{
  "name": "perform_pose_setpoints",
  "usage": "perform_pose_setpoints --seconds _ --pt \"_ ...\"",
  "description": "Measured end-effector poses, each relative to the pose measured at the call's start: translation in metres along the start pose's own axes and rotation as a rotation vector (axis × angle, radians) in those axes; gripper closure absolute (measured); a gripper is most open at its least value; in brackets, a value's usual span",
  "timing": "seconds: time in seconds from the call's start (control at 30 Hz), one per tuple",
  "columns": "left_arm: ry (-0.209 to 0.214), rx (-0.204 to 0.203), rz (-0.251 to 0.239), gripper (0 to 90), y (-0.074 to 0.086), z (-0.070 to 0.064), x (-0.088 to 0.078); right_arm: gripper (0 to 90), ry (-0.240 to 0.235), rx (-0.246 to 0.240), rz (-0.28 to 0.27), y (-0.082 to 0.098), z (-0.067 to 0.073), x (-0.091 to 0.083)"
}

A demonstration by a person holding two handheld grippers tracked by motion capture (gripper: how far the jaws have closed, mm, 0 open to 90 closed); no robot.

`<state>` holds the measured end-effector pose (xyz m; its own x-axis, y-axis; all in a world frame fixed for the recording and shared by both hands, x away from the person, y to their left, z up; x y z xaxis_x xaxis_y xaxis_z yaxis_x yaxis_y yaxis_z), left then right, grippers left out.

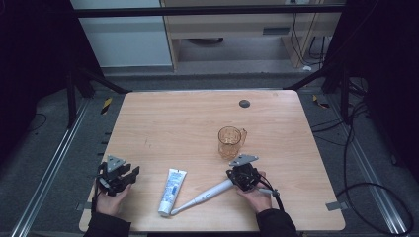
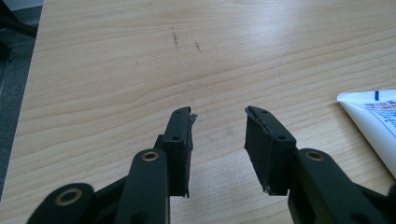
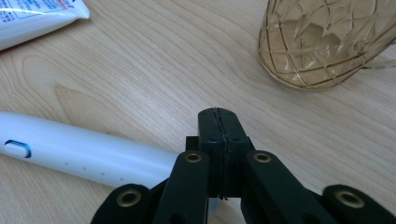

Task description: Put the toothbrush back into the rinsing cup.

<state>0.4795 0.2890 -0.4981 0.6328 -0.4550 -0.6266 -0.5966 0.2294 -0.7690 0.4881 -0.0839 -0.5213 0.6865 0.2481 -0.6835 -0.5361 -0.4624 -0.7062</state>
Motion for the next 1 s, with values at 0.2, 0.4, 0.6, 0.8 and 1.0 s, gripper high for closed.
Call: perform_pose_setpoints --seconds 0.2,0.4,0.6,0.8,1.0 --pt "0.0 0.0 -0.002 60.7 0.0 0.0 0.0 89.8 0.001 0.008 0.002 0.005 -0.004 -0.006" --pt "0.0 0.001 -0.002 60.7 0.0 0.0 -0.001 89.9 -0.009 0.005 0.003 0.01 -0.004 -0.012" --pt "0.001 0.001 -0.003 60.8 0.0 0.0 -0.001 89.8 -0.008 0.006 -0.006 0.013 -0.006 -0.019" --pt "0.001 0.0 -0.005 60.9 0.0 0.0 -0.001 89.9 -0.046 0.012 -0.041 0.012 0.001 -0.031" --pt "0.0 -0.001 -0.008 61.1 -0.001 -0.001 -0.002 89.9 -0.097 0.016 -0.061 0.014 0.01 -0.044"
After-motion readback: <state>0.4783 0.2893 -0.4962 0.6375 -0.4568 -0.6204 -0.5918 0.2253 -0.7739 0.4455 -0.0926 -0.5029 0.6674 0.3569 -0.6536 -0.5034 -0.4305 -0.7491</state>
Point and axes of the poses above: each handheld gripper's, and its own axes: x roughly forward along the jaws, y roughly out of its underside, z roughly to its left, the point moved 5 cm from there along x, roughly forward along the jaws, and after that the axes turned 15 degrees about y, right-handed, at the moved point
